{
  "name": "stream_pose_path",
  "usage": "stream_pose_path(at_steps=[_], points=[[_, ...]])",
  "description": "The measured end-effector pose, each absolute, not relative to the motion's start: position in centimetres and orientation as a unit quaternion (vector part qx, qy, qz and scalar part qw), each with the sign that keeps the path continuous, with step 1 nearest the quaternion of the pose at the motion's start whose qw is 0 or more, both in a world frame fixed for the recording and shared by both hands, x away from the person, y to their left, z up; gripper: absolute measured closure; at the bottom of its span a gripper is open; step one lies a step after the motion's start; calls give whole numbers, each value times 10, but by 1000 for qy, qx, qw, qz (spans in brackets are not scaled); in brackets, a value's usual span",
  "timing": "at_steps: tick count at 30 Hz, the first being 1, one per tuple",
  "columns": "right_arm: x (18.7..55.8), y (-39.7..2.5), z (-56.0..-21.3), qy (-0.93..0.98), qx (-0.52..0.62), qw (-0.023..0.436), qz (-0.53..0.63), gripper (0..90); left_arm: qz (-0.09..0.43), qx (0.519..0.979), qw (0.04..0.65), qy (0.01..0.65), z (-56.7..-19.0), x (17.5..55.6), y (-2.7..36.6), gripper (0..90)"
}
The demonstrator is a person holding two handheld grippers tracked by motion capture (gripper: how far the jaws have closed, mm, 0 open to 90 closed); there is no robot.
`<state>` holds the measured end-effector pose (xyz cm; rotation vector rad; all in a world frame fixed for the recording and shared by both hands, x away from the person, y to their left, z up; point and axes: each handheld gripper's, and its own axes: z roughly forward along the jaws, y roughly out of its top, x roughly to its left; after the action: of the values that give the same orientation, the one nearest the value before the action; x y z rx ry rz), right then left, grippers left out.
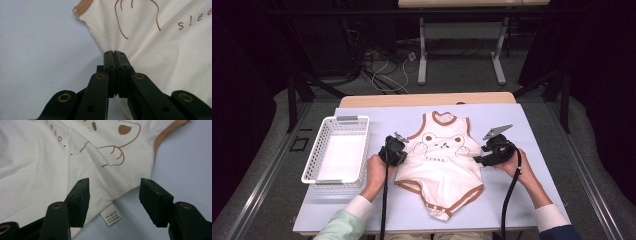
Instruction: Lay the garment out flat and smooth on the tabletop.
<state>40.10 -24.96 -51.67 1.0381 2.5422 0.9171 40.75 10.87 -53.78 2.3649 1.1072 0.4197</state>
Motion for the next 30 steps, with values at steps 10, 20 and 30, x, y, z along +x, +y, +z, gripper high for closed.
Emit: stream_pose_path(at_steps=[10, 20, 30], points=[[410, -257, -520, 862, 372, 119, 322, 417, 153, 860, 262, 411, -543, 394, 120, 865], [431, -267, -523, 804, 448, 172, 351, 577, 151, 845, 292, 422, -543, 390, 126, 587], [448, -249, -542, 810, 455, 155, 334, 606, 131, 851, 291, 416, -548, 393, 127, 631]])
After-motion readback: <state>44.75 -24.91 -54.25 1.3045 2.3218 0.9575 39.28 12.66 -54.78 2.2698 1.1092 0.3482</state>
